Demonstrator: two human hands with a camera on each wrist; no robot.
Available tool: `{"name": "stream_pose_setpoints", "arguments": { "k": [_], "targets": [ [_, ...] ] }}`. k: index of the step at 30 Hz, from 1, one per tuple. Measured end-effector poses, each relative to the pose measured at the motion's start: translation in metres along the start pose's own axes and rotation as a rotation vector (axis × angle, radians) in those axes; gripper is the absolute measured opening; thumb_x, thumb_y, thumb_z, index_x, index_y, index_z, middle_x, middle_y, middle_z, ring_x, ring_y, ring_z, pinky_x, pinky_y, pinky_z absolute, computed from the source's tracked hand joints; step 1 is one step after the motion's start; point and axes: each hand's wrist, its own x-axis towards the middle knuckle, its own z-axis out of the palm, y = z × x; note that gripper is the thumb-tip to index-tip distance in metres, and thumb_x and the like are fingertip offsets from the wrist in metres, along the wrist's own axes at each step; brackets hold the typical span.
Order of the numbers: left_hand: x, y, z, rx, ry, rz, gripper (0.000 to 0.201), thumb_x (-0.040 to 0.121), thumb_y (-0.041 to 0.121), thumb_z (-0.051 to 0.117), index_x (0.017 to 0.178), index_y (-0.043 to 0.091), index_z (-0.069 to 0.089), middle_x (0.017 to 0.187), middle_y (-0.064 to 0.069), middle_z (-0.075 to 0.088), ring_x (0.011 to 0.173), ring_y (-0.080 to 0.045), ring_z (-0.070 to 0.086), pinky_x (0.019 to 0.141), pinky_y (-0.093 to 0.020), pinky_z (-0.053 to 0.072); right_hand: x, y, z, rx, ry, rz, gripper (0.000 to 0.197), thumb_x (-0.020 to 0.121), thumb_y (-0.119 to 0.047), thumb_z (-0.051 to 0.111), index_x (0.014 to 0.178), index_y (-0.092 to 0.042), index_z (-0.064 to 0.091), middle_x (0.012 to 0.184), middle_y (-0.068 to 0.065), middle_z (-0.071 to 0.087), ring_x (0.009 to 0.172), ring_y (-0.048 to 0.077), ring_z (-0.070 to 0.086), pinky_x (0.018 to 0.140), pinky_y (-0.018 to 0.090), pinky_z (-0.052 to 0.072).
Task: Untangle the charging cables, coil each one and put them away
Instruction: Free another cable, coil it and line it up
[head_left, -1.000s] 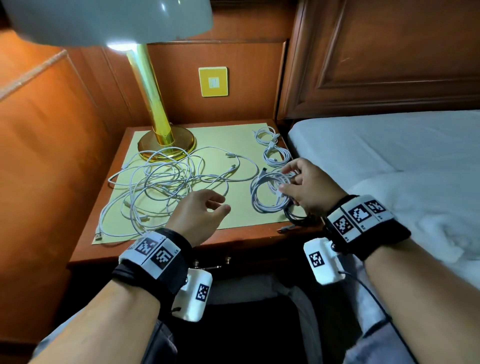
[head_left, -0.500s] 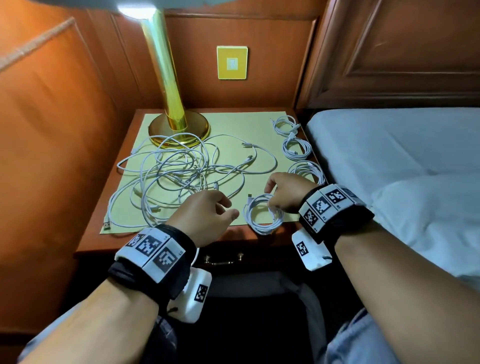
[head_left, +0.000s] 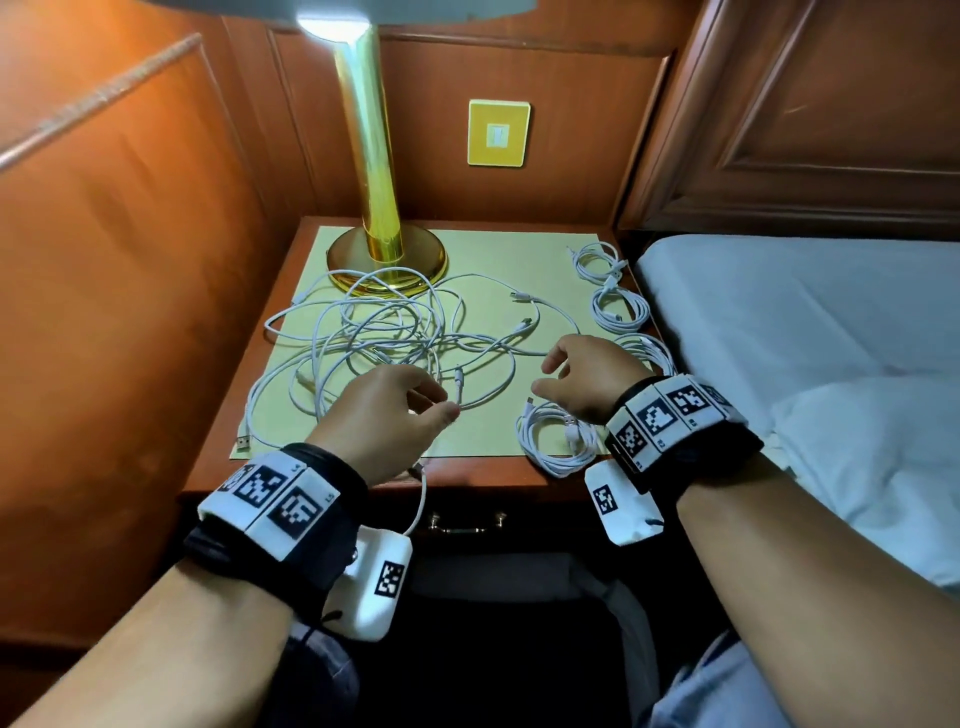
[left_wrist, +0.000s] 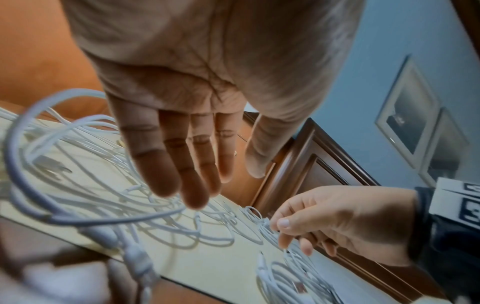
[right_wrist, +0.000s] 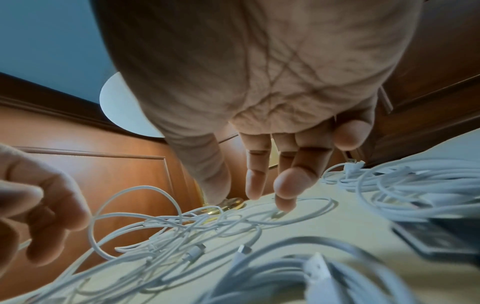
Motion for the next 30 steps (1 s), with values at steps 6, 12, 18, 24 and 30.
{"name": "stream_pose_setpoints", "arguments": {
  "k": [6, 12, 18, 24, 30],
  "targets": [
    [-0.003, -0.032, -0.043, 0.049, 0.381, -0.094, 0.015, 0.086, 0.028, 0.075, 0.077, 0.021, 0.065, 0.076, 0.005, 0.065, 0.073, -0.012, 0.060, 0.060, -0.026, 0.041, -0.007, -0.034, 0.006, 0.037, -0.019, -0.120, 0.027, 0.094, -0.041, 0.062, 0.111, -0.021, 0.059, 0.110, -0.001, 0.062, 0.103, 0.019, 0.058, 0.086, 0.031, 0.044],
    [-0.010, -0.069, -0.056, 0.124, 0.264, -0.246, 0.025, 0.081, 0.035, 0.080, 0.080, 0.018, 0.062, 0.081, 0.004, 0.063, 0.080, -0.017, 0.059, 0.065, -0.030, 0.038, -0.014, -0.071, 0.026, -0.036, -0.112, -0.231, 0.029, 0.091, -0.038, 0.068, 0.094, -0.009, 0.071, 0.094, 0.006, 0.070, 0.089, 0.021, 0.064, 0.077, 0.032, 0.049],
    [-0.018, -0.078, -0.050, 0.088, 0.104, -0.148, 0.022, 0.080, 0.031, 0.082, 0.073, 0.020, 0.064, 0.072, 0.005, 0.069, 0.068, -0.013, 0.068, 0.068, -0.035, 0.056, -0.021, -0.101, 0.061, -0.207, -0.347, -0.289, 0.032, 0.080, -0.034, 0.079, 0.075, -0.004, 0.070, 0.074, 0.008, 0.070, 0.075, 0.023, 0.070, 0.065, 0.033, 0.057],
    [-0.018, -0.087, -0.050, 0.022, 0.073, -0.201, 0.029, 0.079, 0.036, 0.083, 0.080, 0.018, 0.060, 0.075, 0.002, 0.070, 0.072, -0.019, 0.071, 0.074, -0.047, 0.059, -0.020, -0.115, 0.082, -0.223, -0.285, -0.254, 0.046, 0.075, -0.017, 0.082, 0.054, -0.014, 0.042, 0.053, 0.002, 0.039, 0.049, 0.020, 0.042, 0.043, 0.023, 0.031],
    [-0.016, -0.084, -0.052, -0.238, 0.196, -0.227, 0.014, 0.089, 0.004, 0.061, 0.083, 0.009, 0.049, 0.079, -0.020, 0.070, 0.052, -0.022, 0.070, 0.057, -0.049, 0.060, -0.019, -0.118, 0.072, -0.100, -0.198, -0.232, 0.008, 0.081, -0.019, 0.070, 0.077, -0.015, 0.065, 0.069, 0.005, 0.053, 0.067, 0.022, 0.053, 0.055, 0.026, 0.038]
  ]
}}
